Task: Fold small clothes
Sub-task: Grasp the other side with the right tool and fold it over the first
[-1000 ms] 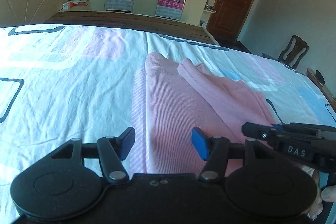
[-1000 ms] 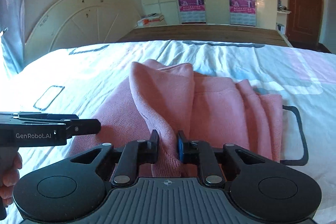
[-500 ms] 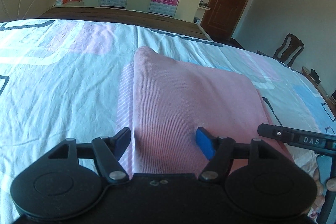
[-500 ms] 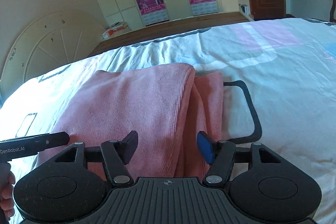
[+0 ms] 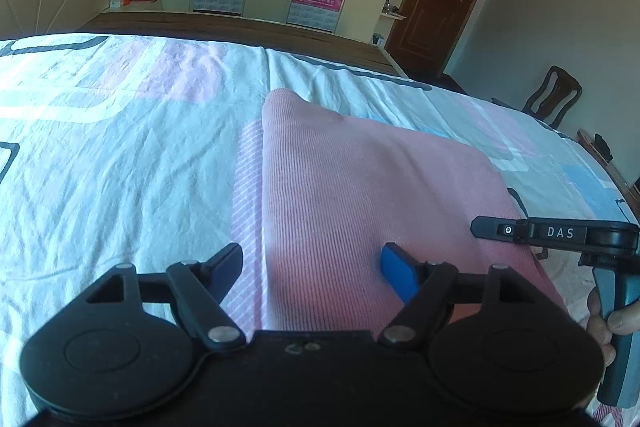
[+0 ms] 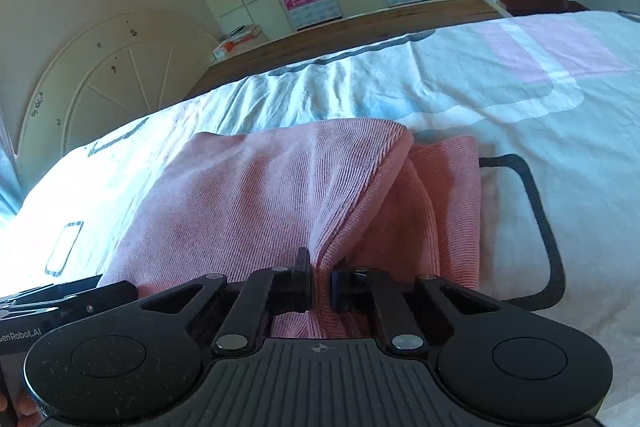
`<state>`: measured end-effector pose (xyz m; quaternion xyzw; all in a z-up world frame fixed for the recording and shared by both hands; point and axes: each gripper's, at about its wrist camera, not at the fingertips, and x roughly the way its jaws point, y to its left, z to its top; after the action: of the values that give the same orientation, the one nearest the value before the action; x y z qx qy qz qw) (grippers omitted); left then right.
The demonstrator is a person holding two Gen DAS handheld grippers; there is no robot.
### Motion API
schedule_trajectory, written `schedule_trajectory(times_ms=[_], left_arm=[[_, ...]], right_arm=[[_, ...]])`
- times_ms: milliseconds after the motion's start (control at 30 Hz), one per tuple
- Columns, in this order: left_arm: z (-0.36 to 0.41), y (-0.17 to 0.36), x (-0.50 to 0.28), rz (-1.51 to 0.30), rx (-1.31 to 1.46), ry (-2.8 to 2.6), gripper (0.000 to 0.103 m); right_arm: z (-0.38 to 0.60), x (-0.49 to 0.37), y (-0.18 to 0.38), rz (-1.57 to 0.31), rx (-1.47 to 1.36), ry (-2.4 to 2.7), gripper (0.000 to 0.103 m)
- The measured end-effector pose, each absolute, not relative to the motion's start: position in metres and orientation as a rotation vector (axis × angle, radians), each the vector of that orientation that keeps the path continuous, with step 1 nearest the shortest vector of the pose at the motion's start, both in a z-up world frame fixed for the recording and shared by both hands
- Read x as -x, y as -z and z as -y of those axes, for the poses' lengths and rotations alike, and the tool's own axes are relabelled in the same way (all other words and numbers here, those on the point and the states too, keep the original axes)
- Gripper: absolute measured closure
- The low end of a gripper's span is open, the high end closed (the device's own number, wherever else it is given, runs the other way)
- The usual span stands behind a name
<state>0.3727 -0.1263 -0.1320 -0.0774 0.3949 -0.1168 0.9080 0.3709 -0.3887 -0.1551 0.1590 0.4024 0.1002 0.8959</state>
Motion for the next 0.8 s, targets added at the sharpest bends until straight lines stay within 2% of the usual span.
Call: schedule_trajectory(times_ms=[267,500,600,667,800], left_arm=[[0.14,0.12,-0.374,-0.792,0.181,0.289,0.029],[0.153,0.142,-0.371,-0.861,0.164,0.29,0.026],[0.147,0.141,-0.371,-0.876,0.191,0.281,0.025],[0.145,0.14,-0.369,-0.882,0.195,0.283,0.025],[0.136,0.141,-0.355,-0.887,0.207,0.294,0.025]], right_arm=[[0.407,-0.353,0.126,-0.75,-0.194,-0.127,0.095],[0.424,-0.353,0.151,-0.834,-0.233,-0.068,0.094],[0.427,-0.343,0.139,-0.817,-0.279,-0.054,0.079],[0.434,-0.328,0.129,-0.806,-0.339,-0.063,0.062],[0.43,-0.292,0.123,-0.843,-0.362,-0.102,0.061]])
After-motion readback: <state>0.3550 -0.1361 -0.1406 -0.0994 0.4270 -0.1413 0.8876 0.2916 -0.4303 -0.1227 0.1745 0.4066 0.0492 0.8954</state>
